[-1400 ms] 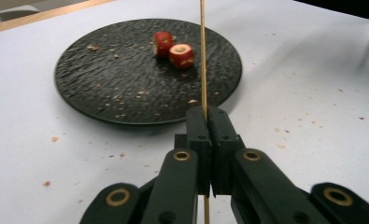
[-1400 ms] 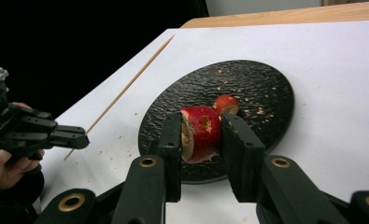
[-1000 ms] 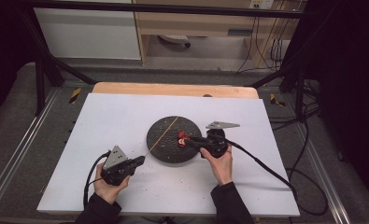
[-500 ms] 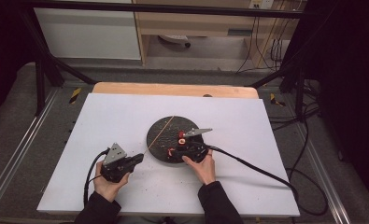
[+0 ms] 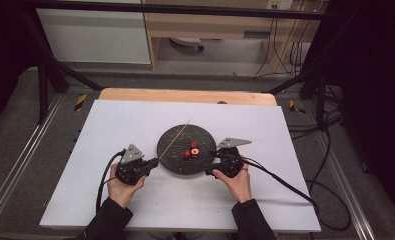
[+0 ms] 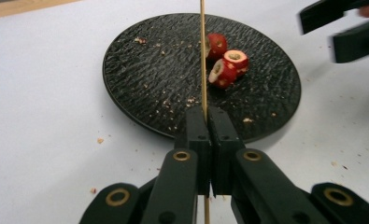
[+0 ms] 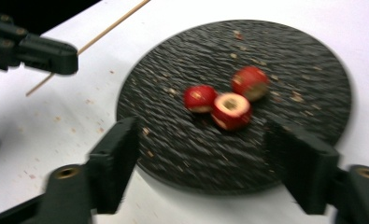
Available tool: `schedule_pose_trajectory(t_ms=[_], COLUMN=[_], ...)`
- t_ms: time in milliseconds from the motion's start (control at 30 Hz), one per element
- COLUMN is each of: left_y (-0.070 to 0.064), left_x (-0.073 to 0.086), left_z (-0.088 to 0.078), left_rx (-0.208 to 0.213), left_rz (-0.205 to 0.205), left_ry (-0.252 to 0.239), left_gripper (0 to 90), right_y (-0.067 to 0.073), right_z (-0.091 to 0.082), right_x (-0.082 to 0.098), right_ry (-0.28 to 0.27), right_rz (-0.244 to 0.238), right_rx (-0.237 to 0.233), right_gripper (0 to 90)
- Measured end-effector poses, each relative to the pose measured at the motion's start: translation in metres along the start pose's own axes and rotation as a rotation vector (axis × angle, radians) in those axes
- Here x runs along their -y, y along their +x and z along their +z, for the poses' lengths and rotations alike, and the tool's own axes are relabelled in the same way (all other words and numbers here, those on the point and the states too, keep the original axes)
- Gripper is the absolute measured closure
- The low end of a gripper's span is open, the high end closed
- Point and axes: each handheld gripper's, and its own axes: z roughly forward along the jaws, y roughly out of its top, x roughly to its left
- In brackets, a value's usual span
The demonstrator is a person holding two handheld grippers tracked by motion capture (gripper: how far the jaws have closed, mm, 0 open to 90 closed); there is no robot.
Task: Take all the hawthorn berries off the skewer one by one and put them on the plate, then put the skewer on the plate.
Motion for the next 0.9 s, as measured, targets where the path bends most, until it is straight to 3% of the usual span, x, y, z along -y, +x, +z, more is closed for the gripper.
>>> schedule_pose_trajectory(t_ms=[267, 633, 900], left_y=[0.003, 0.003, -0.003], left_x=[-0.010, -0.016, -0.020], left_z=[0.028, 0.054, 0.066], left_rx=[-0.027, -0.063, -0.102], left_rz=[-0.021, -0.058, -0.032], left_ry=[0.072, 0.147, 0.197], left_gripper=[88.2, 88.2, 88.2], right_y=[-0.016, -0.030, -0.035], right_z=[-0.025, -0.048, -0.057], right_x=[0.029, 0.053, 0.061], right_ry=[0.007, 0.000, -0.008], right_rz=[-0.015, -0.014, -0.020], right_rx=[0.056, 0.111, 0.116], right_gripper=[5.5, 1.9, 1.8])
